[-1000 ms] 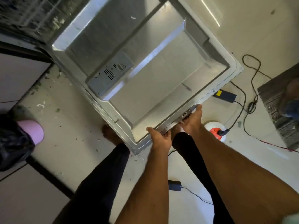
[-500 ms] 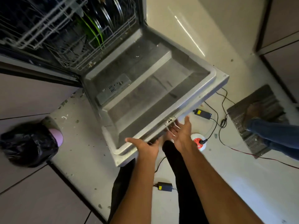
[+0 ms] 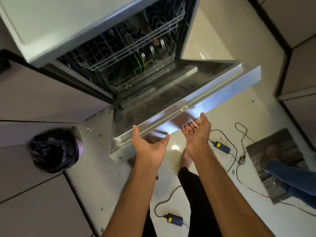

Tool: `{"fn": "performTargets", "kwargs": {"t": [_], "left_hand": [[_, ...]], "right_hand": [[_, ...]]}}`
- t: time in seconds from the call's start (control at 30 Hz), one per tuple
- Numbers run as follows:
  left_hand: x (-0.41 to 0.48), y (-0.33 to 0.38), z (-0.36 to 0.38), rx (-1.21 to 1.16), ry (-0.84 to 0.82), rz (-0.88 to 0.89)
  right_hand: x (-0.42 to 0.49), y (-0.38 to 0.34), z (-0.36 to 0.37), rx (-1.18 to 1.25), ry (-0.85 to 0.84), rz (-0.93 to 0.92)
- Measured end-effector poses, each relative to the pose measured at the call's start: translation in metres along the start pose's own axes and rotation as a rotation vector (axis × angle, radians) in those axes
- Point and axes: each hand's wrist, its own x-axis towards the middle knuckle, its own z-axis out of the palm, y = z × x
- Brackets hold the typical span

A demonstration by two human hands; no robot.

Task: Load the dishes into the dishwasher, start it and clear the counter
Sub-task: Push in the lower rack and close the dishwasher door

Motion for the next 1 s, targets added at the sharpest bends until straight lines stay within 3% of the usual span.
{"fn": "performTargets", "kwargs": {"t": [0.27,0.73,1.0], "left_hand": [[-0.043,0.073,0.053,0.02,-0.193,0.004],[-0.058,0.208,0.183,0.144,-0.356,0.287],[-0.06,0.218,0.188,0.167,-0.342,0.272]], "right_hand": [[-0.039,-0.027,0.091,-0.029,-0.126,-0.164],[-0.06,-0.06,0.276,0.007,-0.503,-0.27],[-0.049,-0.051,0.279,0.0,-0.554,-0.296]]}}
